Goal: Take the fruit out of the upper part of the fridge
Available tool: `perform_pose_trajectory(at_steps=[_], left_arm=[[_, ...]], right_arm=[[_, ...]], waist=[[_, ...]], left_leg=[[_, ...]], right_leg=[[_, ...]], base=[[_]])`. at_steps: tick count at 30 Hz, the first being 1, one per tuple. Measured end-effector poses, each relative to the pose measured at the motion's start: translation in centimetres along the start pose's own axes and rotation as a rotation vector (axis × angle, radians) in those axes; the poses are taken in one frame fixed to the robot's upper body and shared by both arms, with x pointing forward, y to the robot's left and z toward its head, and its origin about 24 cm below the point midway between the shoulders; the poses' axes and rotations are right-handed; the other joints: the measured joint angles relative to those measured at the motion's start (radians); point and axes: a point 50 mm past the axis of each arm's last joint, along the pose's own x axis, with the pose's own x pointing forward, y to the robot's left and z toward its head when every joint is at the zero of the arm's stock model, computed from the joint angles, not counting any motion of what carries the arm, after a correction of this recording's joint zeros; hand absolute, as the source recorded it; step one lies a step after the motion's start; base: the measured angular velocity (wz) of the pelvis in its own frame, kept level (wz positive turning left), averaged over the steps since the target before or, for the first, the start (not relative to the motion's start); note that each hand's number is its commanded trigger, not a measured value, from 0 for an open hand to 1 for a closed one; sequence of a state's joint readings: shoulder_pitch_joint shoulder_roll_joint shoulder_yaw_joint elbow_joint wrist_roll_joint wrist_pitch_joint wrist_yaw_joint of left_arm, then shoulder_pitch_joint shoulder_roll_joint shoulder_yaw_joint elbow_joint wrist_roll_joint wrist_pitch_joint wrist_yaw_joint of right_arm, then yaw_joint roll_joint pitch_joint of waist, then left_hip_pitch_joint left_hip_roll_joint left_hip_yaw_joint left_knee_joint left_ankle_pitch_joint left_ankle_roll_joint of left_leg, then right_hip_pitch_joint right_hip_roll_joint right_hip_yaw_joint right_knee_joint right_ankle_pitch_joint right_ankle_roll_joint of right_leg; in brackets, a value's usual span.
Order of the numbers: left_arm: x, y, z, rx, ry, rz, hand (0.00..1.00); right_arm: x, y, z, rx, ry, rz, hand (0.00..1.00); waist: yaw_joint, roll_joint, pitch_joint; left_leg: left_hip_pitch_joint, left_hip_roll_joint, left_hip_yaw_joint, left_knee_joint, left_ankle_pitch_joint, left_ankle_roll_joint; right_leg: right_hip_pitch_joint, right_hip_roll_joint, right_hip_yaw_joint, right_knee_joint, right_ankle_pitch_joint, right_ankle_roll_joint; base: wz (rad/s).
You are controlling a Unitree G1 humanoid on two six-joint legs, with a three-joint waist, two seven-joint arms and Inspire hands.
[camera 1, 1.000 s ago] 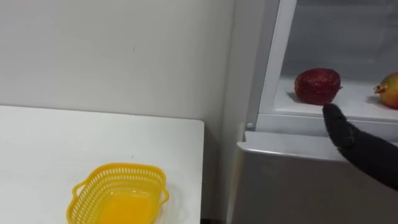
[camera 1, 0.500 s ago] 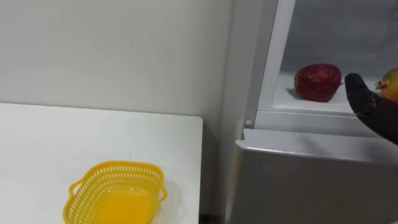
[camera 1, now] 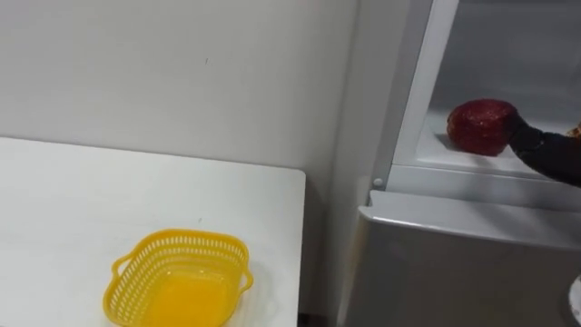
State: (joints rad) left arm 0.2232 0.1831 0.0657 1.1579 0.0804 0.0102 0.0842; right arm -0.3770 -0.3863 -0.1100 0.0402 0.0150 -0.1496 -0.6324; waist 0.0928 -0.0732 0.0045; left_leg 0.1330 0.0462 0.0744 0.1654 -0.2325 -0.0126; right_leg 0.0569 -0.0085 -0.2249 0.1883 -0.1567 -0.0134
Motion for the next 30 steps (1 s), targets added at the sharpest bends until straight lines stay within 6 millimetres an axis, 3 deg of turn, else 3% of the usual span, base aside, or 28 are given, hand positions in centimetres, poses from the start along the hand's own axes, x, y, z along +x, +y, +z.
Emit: perform_pose_trajectory(at_steps=[7, 12, 30], left_arm=[[0.1, 0.4, 0.2, -0.004, 0.006, -0.012, 0.00], [0.1, 0.8, 0.4, 0.000, 0.003, -0.013, 0.00], [0.1, 0.8, 0.3, 0.001, 0.010, -0.027, 0.00]], right_arm=[[1.2, 0.2, 1.0, -0.017, -0.041, 0.002, 0.00], [1.9, 0.2, 1.7, -0.020, -0.078, 0.009, 0.00], [2.6, 1.3, 1.3, -0.049, -0.038, 0.118, 0.00]], waist=[[0.007, -0.011, 0.0072], [0.022, -0.018, 0.0023], [0.024, -0.016, 0.0017]], left_leg=[[-0.003, -0.003, 0.004, 0.003, 0.000, 0.000], [-0.001, -0.003, 0.004, 0.003, 0.000, 0.000], [-0.007, -0.002, -0.009, 0.003, 0.000, 0.000]], right_leg=[[-0.007, -0.003, 0.002, 0.007, 0.000, 0.000], [-0.003, -0.002, 0.002, 0.001, 0.000, 0.000], [-0.002, -0.003, -0.012, 0.000, 0.000, 0.000]], base=[[0.00], [0.00], [0.01]])
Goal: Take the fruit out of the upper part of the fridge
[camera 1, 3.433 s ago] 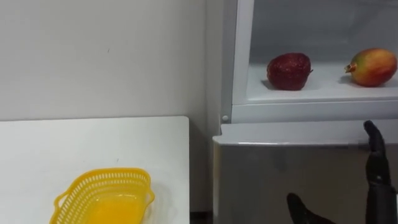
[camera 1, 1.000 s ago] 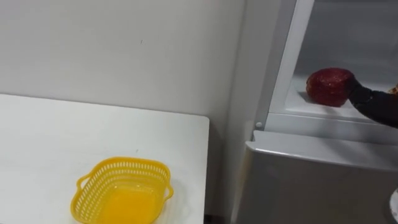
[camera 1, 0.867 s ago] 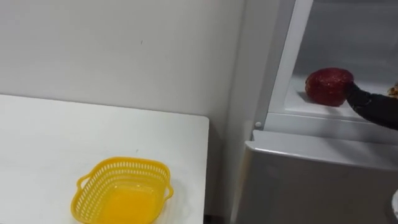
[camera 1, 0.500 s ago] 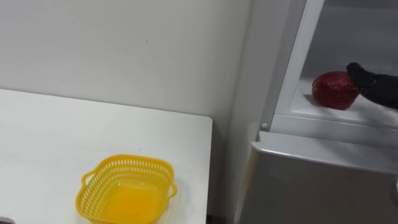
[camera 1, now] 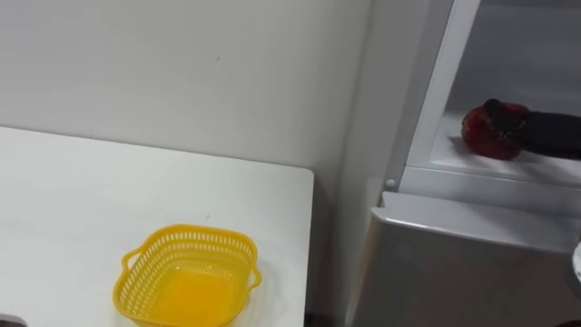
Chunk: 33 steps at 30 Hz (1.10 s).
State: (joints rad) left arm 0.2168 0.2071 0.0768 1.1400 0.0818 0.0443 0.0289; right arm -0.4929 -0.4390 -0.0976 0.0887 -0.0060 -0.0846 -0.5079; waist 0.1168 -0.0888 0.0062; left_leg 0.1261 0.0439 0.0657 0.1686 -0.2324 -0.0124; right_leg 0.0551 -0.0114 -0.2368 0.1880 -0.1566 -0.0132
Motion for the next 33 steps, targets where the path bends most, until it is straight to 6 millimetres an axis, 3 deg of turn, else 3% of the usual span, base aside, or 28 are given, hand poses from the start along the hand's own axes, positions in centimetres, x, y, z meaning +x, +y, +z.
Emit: perform_pose_trajectory(at_steps=[7, 15, 25, 33], left_arm=[[-0.1, 0.1, -0.4, 0.002, 0.012, 0.000, 0.00], [-0.1, 0.2, -0.2, 0.043, 0.002, -0.010, 0.00], [-0.2, 0.7, -0.5, 0.037, 0.013, -0.001, 0.00], [-0.2, 0.7, 0.2, 0.036, -0.001, -0.013, 0.00]], right_arm=[[0.1, 0.1, -0.1, -0.056, -0.002, 0.034, 0.00], [0.6, 0.3, -1.7, -0.103, 0.068, 0.075, 0.00], [0.3, 1.3, -3.3, -0.145, 0.160, 0.200, 0.00], [0.4, 1.3, -3.5, -0.172, 0.174, 0.274, 0.00]], waist=[[-0.001, 0.004, -0.0031], [0.000, 0.001, -0.0035], [0.001, -0.021, -0.0065], [0.001, -0.016, -0.0051]], left_leg=[[-0.001, 0.000, -0.003, 0.001, 0.000, 0.000], [0.006, 0.000, -0.014, 0.005, 0.000, 0.000], [0.004, -0.002, -0.014, 0.013, 0.000, 0.000], [-0.004, -0.001, -0.015, 0.012, 0.000, 0.000]], right_leg=[[0.001, -0.001, -0.004, 0.001, 0.000, 0.000], [0.014, -0.002, -0.013, 0.000, 0.000, 0.000], [0.015, -0.003, -0.013, 0.002, 0.000, -0.001], [0.013, -0.003, -0.014, 0.001, 0.001, -0.001]], base=[[0.01], [0.03], [0.00], [0.00]])
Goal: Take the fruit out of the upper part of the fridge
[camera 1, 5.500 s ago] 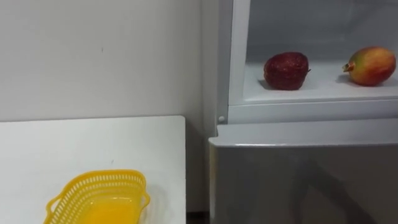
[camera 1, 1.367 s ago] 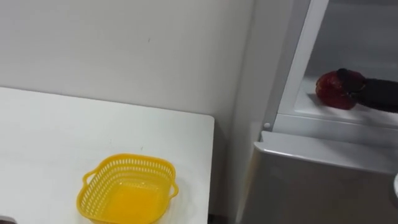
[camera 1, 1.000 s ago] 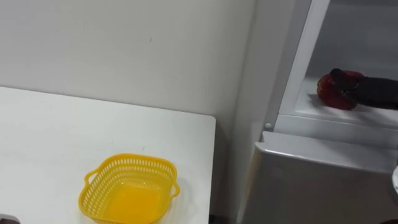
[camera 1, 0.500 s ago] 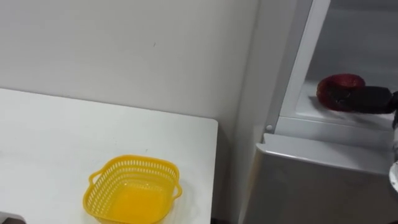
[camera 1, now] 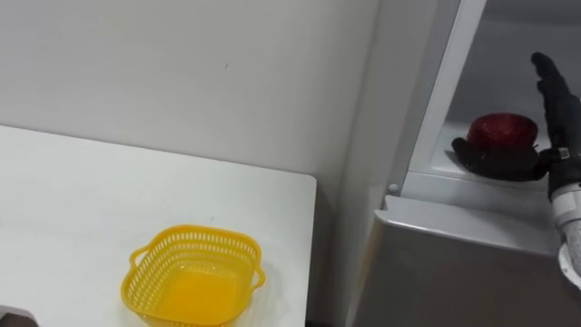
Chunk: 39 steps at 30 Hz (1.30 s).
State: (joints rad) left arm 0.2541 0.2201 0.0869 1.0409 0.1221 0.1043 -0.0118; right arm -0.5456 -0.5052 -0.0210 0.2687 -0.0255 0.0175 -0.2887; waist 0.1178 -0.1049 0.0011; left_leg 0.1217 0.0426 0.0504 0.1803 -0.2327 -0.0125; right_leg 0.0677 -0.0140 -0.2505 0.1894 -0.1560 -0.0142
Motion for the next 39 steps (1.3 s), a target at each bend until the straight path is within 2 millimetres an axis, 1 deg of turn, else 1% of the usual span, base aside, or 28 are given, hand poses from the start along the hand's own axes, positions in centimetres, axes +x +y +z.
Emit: perform_pose_trajectory(at_steps=[7, 11, 15, 19, 20, 23, 27, 28, 29, 30, 31, 34, 39], left_arm=[[0.0, 0.0, 0.5, 0.002, -0.020, 0.001, 0.00], [-0.1, 0.0, 0.2, -0.004, -0.016, -0.001, 0.00], [-0.1, 0.0, -0.2, -0.004, -0.002, -0.002, 0.00], [-0.1, 0.2, -0.3, -0.007, 0.005, 0.000, 0.00], [-0.1, 0.3, -0.4, -0.007, 0.007, -0.001, 0.00], [-0.1, 0.5, -0.3, -0.005, 0.012, -0.002, 0.00], [-0.1, 0.6, -0.1, -0.005, 0.013, -0.001, 0.00], [-0.1, 0.6, 0.0, -0.004, 0.017, 0.000, 0.00], [-0.1, 0.6, 0.0, -0.004, 0.021, 0.001, 0.00], [-0.1, 0.7, 0.0, -0.004, 0.021, 0.001, 0.00], [0.0, 0.7, 0.0, -0.004, 0.021, 0.001, 0.00], [0.0, 0.8, 0.2, -0.003, 0.018, 0.004, 0.00], [0.0, 0.9, 0.2, -0.001, 0.019, 0.006, 0.00]], right_arm=[[0.1, 0.1, 0.1, 0.020, 0.007, 0.029, 0.00], [0.2, -0.2, -0.1, 0.030, 0.019, 0.063, 0.00], [0.5, -0.4, -0.8, 0.034, 0.053, 0.106, 0.00], [0.8, -0.5, -1.2, 0.033, 0.081, 0.146, 0.00], [0.9, -0.5, -1.4, 0.035, 0.090, 0.158, 0.00], [1.0, -0.4, -1.9, 0.046, 0.119, 0.181, 0.00], [1.4, -0.3, -2.5, 0.096, 0.168, 0.199, 0.00], [1.5, -0.3, -2.7, 0.116, 0.181, 0.203, 0.37], [1.7, -0.3, -2.7, 0.126, 0.187, 0.207, 0.59], [1.7, -0.3, -2.8, 0.129, 0.190, 0.208, 0.96], [1.7, -0.3, -2.9, 0.134, 0.196, 0.213, 1.00], [1.7, -0.3, -3.1, 0.142, 0.207, 0.220, 1.00], [1.9, -0.2, -3.0, 0.155, 0.205, 0.243, 1.00]], waist=[[-0.002, 0.002, 0.0001], [-0.002, 0.002, 0.0000], [-0.002, -0.001, -0.0009], [0.000, -0.010, 0.0010], [0.000, -0.010, 0.0026], [-0.001, -0.013, 0.0039], [-0.002, -0.016, 0.0030], [-0.001, -0.017, 0.0022], [-0.002, -0.018, 0.0016], [-0.002, -0.018, 0.0011], [-0.002, -0.020, -0.0001], [-0.002, -0.024, -0.0032], [-0.006, -0.023, -0.0032]], left_leg=[[0.001, 0.000, 0.000, -0.002, 0.000, 0.000], [0.004, 0.000, 0.000, -0.004, 0.000, 0.000], [0.008, 0.000, 0.001, -0.006, 0.000, 0.000], [0.011, 0.000, 0.003, -0.002, 0.000, 0.000], [0.011, 0.000, 0.004, -0.001, 0.000, 0.000], [0.011, 0.000, 0.003, 0.001, 0.000, 0.000], [0.009, 0.000, 0.002, 0.001, 0.000, 0.000], [0.009, 0.000, 0.001, 0.001, 0.000, 0.000], [0.009, 0.000, 0.001, 0.003, 0.000, 0.000], [0.009, 0.000, 0.001, 0.005, 0.000, 0.000], [0.009, 0.000, 0.001, 0.006, 0.000, 0.000], [0.009, 0.000, 0.001, 0.007, 0.000, 0.000], [0.008, 0.000, -0.005, 0.007, 0.000, 0.000]], right_leg=[[0.000, 0.000, 0.000, 0.000, 0.000, 0.000], [0.003, 0.000, 0.003, 0.001, 0.000, 0.000], [0.004, 0.000, 0.004, 0.002, 0.000, 0.000], [0.006, -0.001, 0.006, 0.006, 0.000, 0.000], [0.006, -0.001, 0.006, 0.008, 0.000, 0.000], [0.006, -0.001, 0.005, 0.012, 0.000, 0.000], [0.006, -0.001, 0.005, 0.013, 0.000, 0.000], [0.006, -0.001, 0.004, 0.013, 0.000, 0.000], [0.006, -0.001, 0.004, 0.013, 0.000, -0.001], [0.006, -0.001, 0.004, 0.013, 0.000, -0.001], [0.006, -0.001, 0.004, 0.013, 0.000, -0.001], [0.007, -0.001, 0.004, 0.013, 0.001, -0.001], [0.007, -0.001, 0.001, 0.013, 0.001, -0.002]], base=[[0.00], [0.00], [0.00], [0.00], [0.00], [0.00], [0.00], [0.00], [0.00], [0.00], [0.00], [0.00], [0.00]])
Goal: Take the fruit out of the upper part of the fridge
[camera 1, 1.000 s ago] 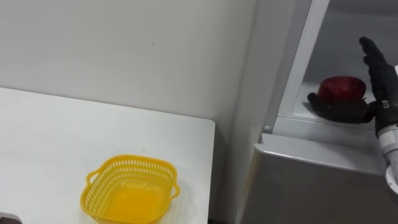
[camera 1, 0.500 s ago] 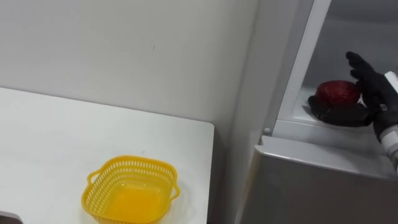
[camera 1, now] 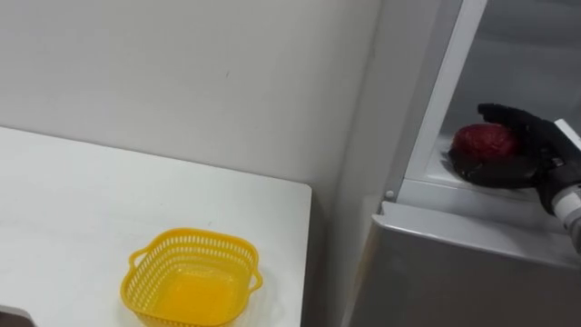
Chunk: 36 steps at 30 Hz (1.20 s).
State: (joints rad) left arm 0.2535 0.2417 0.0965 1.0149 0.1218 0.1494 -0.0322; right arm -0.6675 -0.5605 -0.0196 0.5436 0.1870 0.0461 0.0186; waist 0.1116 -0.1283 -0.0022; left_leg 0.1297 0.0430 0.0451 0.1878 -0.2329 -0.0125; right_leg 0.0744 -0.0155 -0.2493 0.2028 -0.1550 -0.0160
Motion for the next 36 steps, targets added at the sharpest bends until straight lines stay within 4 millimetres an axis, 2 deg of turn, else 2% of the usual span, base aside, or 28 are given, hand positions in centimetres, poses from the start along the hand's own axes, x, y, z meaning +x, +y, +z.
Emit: perform_pose_trajectory(at_steps=[3, 7, 9, 12, 19, 23, 27, 30, 33, 36], left_arm=[[0.0, 0.0, 0.0, 0.000, 0.001, -0.001, 0.00], [0.0, 0.0, 0.2, 0.000, -0.003, -0.001, 0.00], [0.0, 0.0, 0.2, 0.000, -0.003, -0.003, 0.00], [0.0, 0.0, 0.3, 0.000, -0.007, 0.000, 0.00], [0.1, 0.1, 0.9, 0.000, -0.021, 0.006, 0.00], [0.0, 0.2, 0.5, -0.002, -0.012, 0.025, 0.00], [0.0, 0.2, 0.0, -0.009, 0.000, 0.031, 0.00], [0.0, 0.3, 0.0, -0.009, -0.006, 0.043, 0.00], [0.0, 0.2, 0.1, -0.012, -0.022, 0.050, 0.00], [0.0, -0.3, 0.1, -0.035, -0.035, 0.066, 0.00]], right_arm=[[0.0, 0.0, 0.1, 0.008, -0.002, 0.005, 1.00], [0.3, 0.0, 0.7, 0.008, -0.020, 0.014, 1.00], [0.4, -0.1, 1.0, 0.008, -0.028, 0.009, 1.00], [0.5, -0.1, 1.4, 0.009, -0.040, 0.013, 1.00], [0.6, -0.3, 0.8, 0.012, -0.016, -0.008, 1.00], [0.6, -0.3, 1.0, 0.022, -0.020, -0.018, 1.00], [0.5, 0.1, 2.0, 0.016, -0.056, -0.017, 1.00], [-0.3, 0.6, 2.4, 0.006, -0.097, -0.006, 1.00], [-2.1, 1.7, 3.2, -0.015, -0.179, -0.026, 1.00], [-4.5, 3.1, 3.7, -0.017, -0.262, -0.070, 1.00]], waist=[[0.000, 0.003, 0.0002], [-0.003, 0.013, 0.0043], [-0.003, 0.018, 0.0015], [-0.003, 0.024, 0.0015], [0.006, 0.016, -0.0010], [0.006, 0.013, -0.0013], [-0.002, 0.019, 0.0030], [-0.002, 0.021, 0.0032], [-0.001, 0.025, 0.0029], [0.002, 0.044, 0.0065]], left_leg=[[0.000, 0.000, -0.002, 0.000, 0.000, 0.000], [0.000, 0.000, -0.003, 0.000, 0.000, 0.000], [0.000, 0.000, -0.004, -0.001, 0.000, 0.000], [0.001, 0.000, 0.000, -0.001, 0.000, 0.000], [0.003, 0.001, 0.001, -0.001, 0.000, 0.000], [0.004, 0.001, -0.002, -0.005, 0.000, 0.000], [0.004, 0.001, -0.001, -0.007, 0.000, 0.000], [0.004, 0.002, 0.002, -0.008, 0.000, 0.000], [0.000, 0.002, 0.012, -0.007, 0.000, 0.000], [0.008, 0.001, 0.032, -0.007, 0.000, 0.000]], right_leg=[[0.000, 0.000, -0.001, 0.000, 0.000, 0.000], [0.000, 0.000, -0.001, 0.000, 0.000, 0.000], [0.000, 0.000, -0.001, 0.000, 0.000, 0.000], [0.001, 0.000, 0.000, 0.001, 0.000, 0.000], [0.003, 0.000, -0.001, 0.000, 0.000, 0.000], [0.006, 0.000, -0.001, -0.002, 0.000, 0.000], [0.005, 0.001, -0.001, -0.003, 0.000, 0.000], [0.004, 0.002, 0.000, -0.005, 0.000, 0.000], [-0.005, 0.002, 0.004, -0.002, 0.000, 0.000], [-0.005, 0.003, 0.028, -0.001, 0.000, 0.000]], base=[[0.00], [0.00], [0.00], [0.00], [0.00], [0.02], [0.00], [-0.02], [-0.09], [-0.18]])
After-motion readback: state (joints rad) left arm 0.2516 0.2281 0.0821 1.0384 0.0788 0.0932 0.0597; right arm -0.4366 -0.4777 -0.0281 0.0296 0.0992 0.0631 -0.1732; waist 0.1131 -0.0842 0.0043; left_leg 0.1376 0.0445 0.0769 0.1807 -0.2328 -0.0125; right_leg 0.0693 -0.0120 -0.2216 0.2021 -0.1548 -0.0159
